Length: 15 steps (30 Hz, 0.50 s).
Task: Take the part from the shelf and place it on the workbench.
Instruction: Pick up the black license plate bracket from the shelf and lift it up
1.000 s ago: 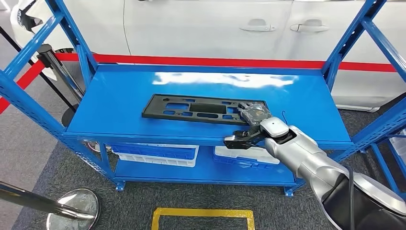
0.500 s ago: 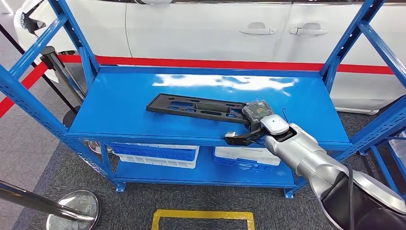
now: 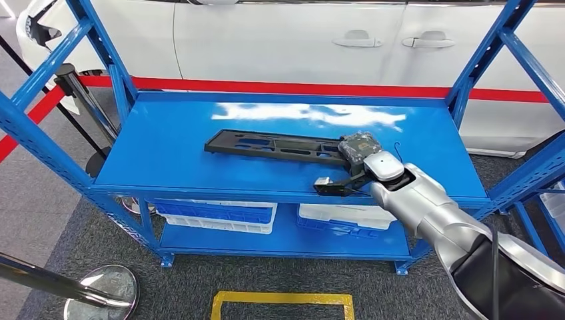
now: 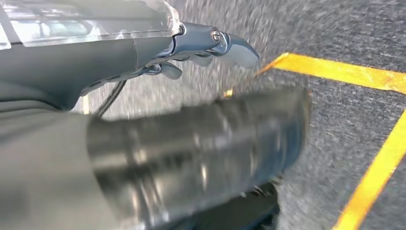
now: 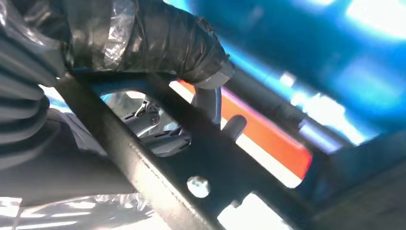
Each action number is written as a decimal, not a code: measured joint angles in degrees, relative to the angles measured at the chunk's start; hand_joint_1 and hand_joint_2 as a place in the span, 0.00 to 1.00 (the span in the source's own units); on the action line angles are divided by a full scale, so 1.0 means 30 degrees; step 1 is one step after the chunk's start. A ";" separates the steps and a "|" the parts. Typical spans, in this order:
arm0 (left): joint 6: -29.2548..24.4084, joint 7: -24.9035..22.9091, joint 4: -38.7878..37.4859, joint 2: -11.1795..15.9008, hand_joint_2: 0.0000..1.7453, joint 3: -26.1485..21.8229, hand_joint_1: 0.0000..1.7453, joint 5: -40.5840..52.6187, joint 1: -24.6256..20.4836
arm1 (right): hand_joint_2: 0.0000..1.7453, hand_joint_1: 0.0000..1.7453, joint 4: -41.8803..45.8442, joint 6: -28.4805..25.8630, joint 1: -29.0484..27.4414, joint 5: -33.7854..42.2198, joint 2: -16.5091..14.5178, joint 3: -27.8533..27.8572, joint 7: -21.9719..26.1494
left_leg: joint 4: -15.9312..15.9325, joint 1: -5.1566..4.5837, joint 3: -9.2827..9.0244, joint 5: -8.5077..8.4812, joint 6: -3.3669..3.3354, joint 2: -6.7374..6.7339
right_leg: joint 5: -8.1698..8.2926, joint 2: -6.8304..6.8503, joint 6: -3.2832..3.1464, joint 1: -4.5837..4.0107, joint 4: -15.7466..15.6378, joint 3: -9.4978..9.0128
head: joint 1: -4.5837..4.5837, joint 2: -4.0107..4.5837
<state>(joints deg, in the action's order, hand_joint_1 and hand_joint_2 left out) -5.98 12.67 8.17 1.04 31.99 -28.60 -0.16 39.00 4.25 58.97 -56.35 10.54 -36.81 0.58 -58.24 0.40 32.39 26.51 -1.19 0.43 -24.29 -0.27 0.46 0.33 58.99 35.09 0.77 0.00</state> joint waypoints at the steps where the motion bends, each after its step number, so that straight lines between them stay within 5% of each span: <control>1: 0.0148 0.0007 0.0000 -0.0035 1.00 -0.0489 0.00 0.1450 0.0034 | 1.00 1.00 0.0368 0.0209 0.0170 -0.0067 0.0049 0.0015 -0.0136 | -0.0001 -0.0001 0.0008 -0.0002 -0.0002 -0.0005 | 0.0005 -0.0008 0.0006 0.0001 0.0001 0.0010 | 0.0000 0.0000; 4: 0.0430 0.0029 0.0005 -0.0204 1.00 -0.3329 0.00 0.6349 0.0169 | 1.00 1.00 0.1787 0.1040 0.0731 -0.0226 0.0238 0.0027 -0.0583 | -0.0003 -0.0001 0.0044 -0.0004 -0.0001 -0.0019 | 0.0009 -0.0030 0.0006 0.0000 0.0005 0.0055 | -0.0002 0.0000; 7: 0.0484 0.0047 0.0007 -0.0337 1.00 -0.5738 0.00 0.7874 0.0231 | 1.00 1.00 0.3252 0.1800 0.1611 -0.0422 0.0404 0.0024 -0.0892 | -0.0003 -0.0001 0.0085 -0.0003 -0.0001 -0.0056 | 0.0019 -0.0078 0.0001 -0.0004 0.0008 0.0118 | -0.0002 0.0000; 15: 0.0601 -0.0040 0.0007 -0.0495 1.00 -0.8011 0.00 0.7978 0.0307 | 1.00 1.00 0.5626 0.2867 0.3464 -0.0584 0.0515 -0.0206 -0.1235 | 0.0003 0.0005 0.0159 -0.0005 0.0003 -0.0048 | 0.0010 -0.0065 -0.0009 -0.0034 0.0015 0.0181 | -0.0002 0.0000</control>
<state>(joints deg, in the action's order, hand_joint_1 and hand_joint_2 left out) -4.18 12.55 8.20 -0.44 7.96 -4.67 0.76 55.87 12.85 69.36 -58.10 12.09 -37.43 -3.13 -58.23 0.41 32.87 26.49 -1.18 0.29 -24.26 -0.47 0.43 0.22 59.04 35.64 0.77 0.00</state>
